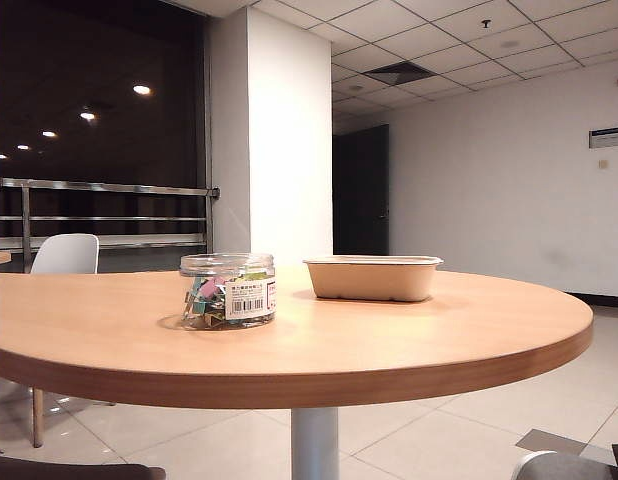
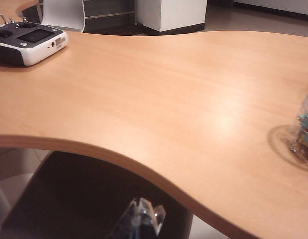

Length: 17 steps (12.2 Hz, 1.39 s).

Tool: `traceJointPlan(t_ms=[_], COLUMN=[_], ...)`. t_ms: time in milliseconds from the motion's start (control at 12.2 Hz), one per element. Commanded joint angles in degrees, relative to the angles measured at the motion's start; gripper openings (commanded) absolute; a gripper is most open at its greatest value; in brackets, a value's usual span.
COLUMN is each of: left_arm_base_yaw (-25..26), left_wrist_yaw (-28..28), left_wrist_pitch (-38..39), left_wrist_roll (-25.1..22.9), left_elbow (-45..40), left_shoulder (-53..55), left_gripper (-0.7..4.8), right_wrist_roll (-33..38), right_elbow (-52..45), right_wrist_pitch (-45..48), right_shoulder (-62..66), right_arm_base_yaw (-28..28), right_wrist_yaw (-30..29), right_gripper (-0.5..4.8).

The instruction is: Pick up the box filled with clips, pour some clips from it into the rectangular paper box, and then put the clip box back on the table.

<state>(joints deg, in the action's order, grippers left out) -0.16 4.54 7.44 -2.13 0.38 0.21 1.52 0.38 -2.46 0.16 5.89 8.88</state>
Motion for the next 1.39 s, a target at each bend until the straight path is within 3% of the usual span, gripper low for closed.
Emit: traceJointPlan(t_ms=[82,408,572,735,898,980,1225,1307,1388], left_arm_base_yaw=[-0.02,-0.02,-0.02,-0.02,-0.02,-0.04,-0.04,-0.04,-0.04], left_wrist_yaw=[-0.81,-0.79,-0.66,1.33,1.86,-10.27,-21.00,-22.77,-28.20], left_wrist_pitch=[-0.94,-1.05,-3.85,-3.61,-3.69,-3.37,6.95,9.16,15.23], left_wrist_roll=[-0.44,-0.39,3.78,9.75,11.82,15.32,21.07,21.84,24.63], left_elbow=[0.02,0.02,1.64,11.58,24.11,46.05,62.47,64.46,69.20], left_shoulder=[-0.07,-0.07,-0.07,0.94,11.19,37.66,54.16,56.43,62.16], left_gripper=[-0.06,-0.06,-0.05,-0.05,-0.05,-0.05,-0.05,-0.05,-0.05], right_wrist_roll=[0.17,0.70,3.43,3.39,3.39,3.13,3.52,4.13,7.17], right_elbow=[0.44,0.50,3.82,15.50,29.22,50.97,64.94,66.47,71.32], right_wrist_pitch=[1.03,1.25,1.42,1.38,1.49,2.60,2.27,2.10,0.96], right_shoulder=[-0.07,-0.07,-0.07,2.10,14.14,40.50,61.75,63.93,70.27], right_arm_base_yaw=[0.04,0.04,0.02,-0.07,-0.11,-0.09,0.02,0.04,0.04], right_wrist_yaw=[-0.22,-0.20,0.24,3.30,4.24,-2.69,-9.22,-10.47,-15.87], right_gripper=[-0.01,-0.01,-0.01,-0.01,-0.01,-0.01,-0.01,-0.01,-0.01])
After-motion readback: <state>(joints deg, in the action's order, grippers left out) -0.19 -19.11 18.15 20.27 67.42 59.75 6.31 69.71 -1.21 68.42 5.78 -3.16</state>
